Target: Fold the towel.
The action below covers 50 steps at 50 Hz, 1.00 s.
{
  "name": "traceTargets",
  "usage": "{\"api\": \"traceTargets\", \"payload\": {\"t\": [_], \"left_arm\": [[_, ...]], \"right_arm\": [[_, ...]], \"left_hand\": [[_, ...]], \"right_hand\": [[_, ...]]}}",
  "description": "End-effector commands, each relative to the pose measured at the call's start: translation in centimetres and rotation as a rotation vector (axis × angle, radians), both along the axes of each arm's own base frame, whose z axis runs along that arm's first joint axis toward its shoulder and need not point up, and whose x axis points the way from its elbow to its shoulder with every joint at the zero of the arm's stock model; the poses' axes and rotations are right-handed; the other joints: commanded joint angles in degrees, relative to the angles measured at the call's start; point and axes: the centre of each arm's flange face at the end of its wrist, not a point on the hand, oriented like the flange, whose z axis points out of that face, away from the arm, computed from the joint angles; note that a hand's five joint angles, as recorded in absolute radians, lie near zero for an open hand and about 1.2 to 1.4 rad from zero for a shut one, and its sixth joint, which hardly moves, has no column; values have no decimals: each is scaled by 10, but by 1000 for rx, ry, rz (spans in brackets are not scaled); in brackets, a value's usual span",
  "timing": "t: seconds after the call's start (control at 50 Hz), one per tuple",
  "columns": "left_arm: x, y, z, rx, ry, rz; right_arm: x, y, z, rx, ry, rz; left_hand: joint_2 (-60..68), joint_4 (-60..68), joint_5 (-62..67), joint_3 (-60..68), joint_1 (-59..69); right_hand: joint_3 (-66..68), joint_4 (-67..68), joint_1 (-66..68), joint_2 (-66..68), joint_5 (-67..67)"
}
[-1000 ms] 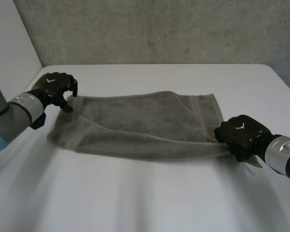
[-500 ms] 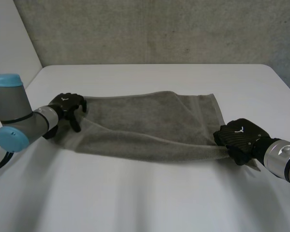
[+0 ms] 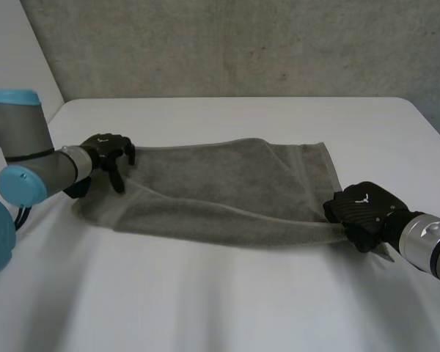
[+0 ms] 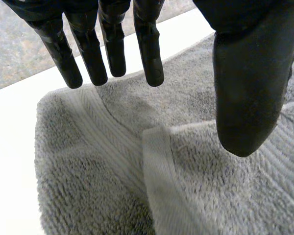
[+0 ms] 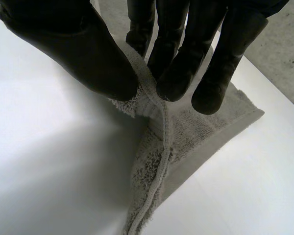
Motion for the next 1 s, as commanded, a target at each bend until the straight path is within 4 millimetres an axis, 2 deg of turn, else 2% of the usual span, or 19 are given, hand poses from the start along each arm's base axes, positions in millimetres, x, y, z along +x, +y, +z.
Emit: {"api": "traceTargets", "payload": {"t": [0.02,0.16,0.34,0.4,1.0], "left_arm": [[-5,1,-3,50,-8,-12],[-5,1,-11,80,-17,-10],[-5,2,-12,87,-20,-12],[-5,2,-11,81,-21,-11],[-4,6,-21,118,-29,-12]], "right_arm": [[0,0,-2,0,2,-1],[0,0,-2,0,0,0],[0,0,-2,1,1,1],[0,1,-3,4,2,1],[0,1,-6,5,19,11]], "left_hand": [[-13,-11,6,-11,-7],[-4,-2,14,-3,2],[11,13,29,12,17],[56,58,75,58,62],[64,67,83,66,71]], "right_hand": [[30,34,44,53,35],[30,34,44,53,35],[30,34,44,53,35],[30,34,44,53,35],[30,34,44,53,35]]}}
